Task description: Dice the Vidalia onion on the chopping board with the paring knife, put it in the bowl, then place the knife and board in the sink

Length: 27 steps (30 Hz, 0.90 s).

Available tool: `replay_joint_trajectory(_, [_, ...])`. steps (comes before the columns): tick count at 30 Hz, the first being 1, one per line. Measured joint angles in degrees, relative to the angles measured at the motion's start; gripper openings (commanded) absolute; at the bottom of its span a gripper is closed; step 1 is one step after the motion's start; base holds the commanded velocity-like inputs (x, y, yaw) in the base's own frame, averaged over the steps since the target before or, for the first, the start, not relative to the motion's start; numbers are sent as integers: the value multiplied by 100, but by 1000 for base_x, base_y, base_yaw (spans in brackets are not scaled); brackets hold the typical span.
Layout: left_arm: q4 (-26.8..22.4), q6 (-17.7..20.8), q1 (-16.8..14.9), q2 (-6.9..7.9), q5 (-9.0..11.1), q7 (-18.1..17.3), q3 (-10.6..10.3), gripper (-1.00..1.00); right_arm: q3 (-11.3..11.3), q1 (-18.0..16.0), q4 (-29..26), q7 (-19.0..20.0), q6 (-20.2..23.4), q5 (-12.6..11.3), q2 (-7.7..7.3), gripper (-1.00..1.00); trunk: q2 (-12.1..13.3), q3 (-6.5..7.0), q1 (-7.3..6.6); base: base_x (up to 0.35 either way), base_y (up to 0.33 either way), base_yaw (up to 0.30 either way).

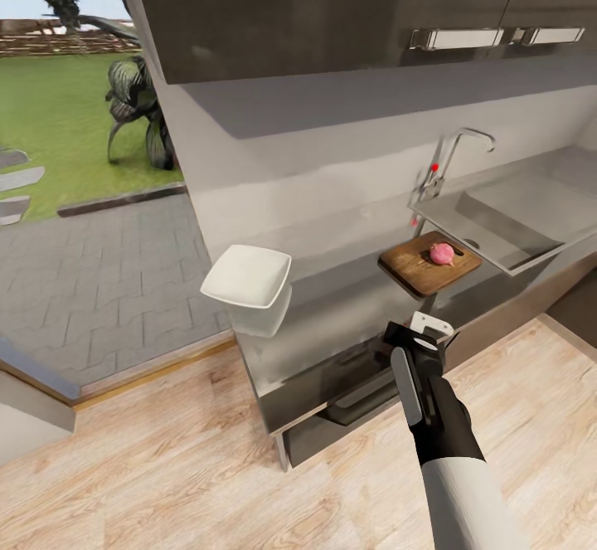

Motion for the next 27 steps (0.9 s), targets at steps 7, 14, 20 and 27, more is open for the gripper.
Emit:
replay_joint_trajectory(7, [4, 0, 0, 0, 0, 0, 0, 100, -3, -1, -1, -1, 4, -2, 0, -100, 0, 0, 0, 0, 0, 0])
replay_joint_trajectory(14, [4, 0, 0, 0, 0, 0, 0, 100, -9, -1, -2, -12, 6, -3, 0, -100, 0, 0, 0, 0, 0, 0])
replay_joint_trajectory(20, [4, 0, 0, 0, 0, 0, 0, 100, -9, -1, -2, -15, 7, 2, 0, -100, 0, 0, 0, 0, 0, 0])
replay_joint_trajectory(27, [4, 0, 0, 0, 0, 0, 0, 100, -9, -2, 5, -6, -7, 10, -1, -100, 0, 0, 1, -15, 0, 0])
